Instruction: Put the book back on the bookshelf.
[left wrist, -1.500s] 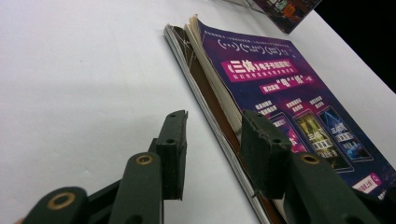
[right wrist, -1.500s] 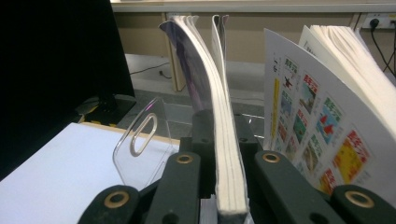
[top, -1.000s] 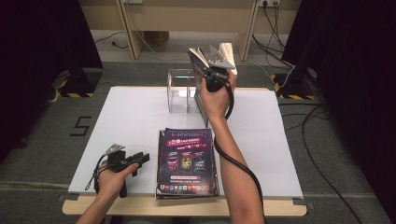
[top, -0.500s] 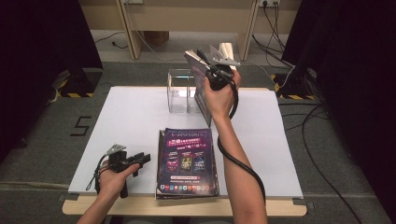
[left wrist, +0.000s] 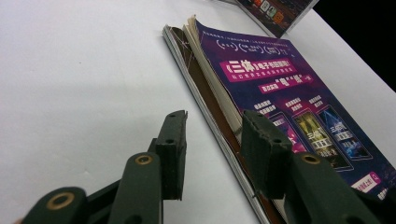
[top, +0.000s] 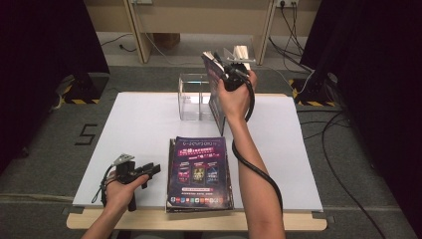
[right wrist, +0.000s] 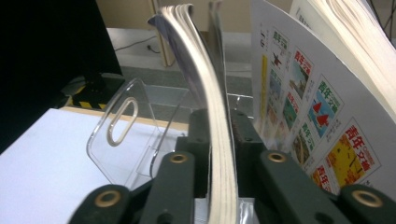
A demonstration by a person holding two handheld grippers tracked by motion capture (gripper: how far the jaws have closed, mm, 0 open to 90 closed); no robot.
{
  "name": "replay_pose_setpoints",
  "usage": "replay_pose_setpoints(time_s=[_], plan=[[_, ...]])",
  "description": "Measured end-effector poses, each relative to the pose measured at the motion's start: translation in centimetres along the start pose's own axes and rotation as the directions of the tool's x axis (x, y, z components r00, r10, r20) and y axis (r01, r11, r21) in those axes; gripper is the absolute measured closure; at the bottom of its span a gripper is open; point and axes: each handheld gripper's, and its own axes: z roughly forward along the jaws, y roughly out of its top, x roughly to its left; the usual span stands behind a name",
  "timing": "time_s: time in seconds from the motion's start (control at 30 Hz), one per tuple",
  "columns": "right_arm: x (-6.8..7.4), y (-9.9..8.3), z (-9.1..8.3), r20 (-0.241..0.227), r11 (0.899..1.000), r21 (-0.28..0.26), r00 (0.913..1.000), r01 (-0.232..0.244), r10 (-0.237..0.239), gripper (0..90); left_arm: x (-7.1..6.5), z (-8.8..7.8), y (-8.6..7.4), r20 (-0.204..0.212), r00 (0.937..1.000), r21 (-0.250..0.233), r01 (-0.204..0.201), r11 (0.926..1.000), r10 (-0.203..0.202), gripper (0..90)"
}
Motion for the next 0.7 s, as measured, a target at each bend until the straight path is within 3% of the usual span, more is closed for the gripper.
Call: replay_pose_setpoints(time_s=[0.17,0.7], plan=[[0.09,-0.15,0.04,0.023,1.0,-0.024,0.9997,-0.002,0.003,84.4,0.05,-0.04,0.05,-0.002,1.0,-0.004,0.004,1.0,-0.004,60.4],[0.18,0.43,0.74,0.02,0.991,-0.129,0.9993,-0.027,0.03,84.5,0.24,0.0,0.03,-0.008,0.9999,-0.007,0.008,0.9999,-0.009,60.6]])
